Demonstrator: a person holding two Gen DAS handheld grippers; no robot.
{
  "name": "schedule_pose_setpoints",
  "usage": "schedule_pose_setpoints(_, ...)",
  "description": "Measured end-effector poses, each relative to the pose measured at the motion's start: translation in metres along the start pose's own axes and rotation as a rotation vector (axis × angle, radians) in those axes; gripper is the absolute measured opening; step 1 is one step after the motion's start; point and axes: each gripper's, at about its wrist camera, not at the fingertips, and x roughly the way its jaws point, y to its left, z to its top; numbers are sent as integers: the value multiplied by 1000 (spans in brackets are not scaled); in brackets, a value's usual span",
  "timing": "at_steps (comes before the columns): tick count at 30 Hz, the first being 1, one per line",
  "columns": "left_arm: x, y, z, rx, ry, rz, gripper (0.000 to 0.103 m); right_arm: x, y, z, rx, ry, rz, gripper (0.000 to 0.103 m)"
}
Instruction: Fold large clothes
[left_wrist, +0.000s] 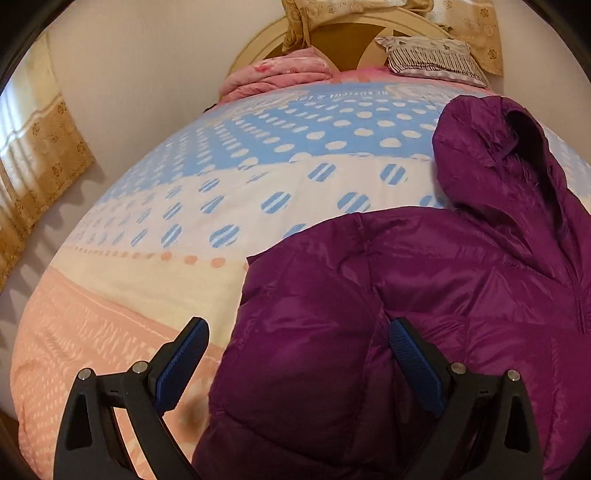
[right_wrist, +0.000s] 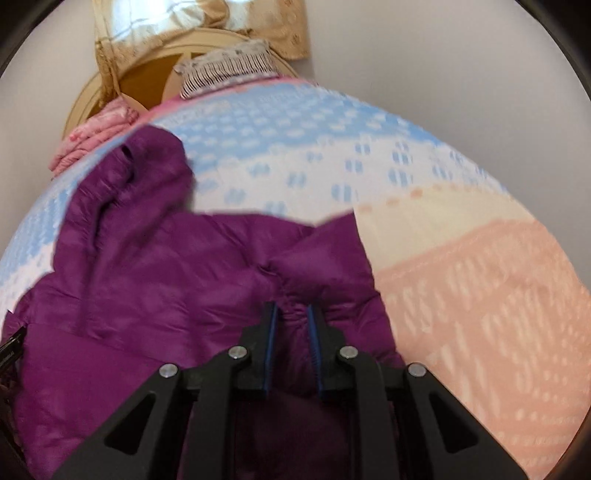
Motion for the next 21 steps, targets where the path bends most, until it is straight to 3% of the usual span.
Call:
schedule_pose_setpoints(5, 3, -4, -2, 14, -6, 18, 98, 0, -3, -4, 11, -15, 6, 20)
schedule_pose_setpoints(21, 8, 2, -2, -20, 10, -31, 99, 5, 3, -6, -13, -24, -33, 20)
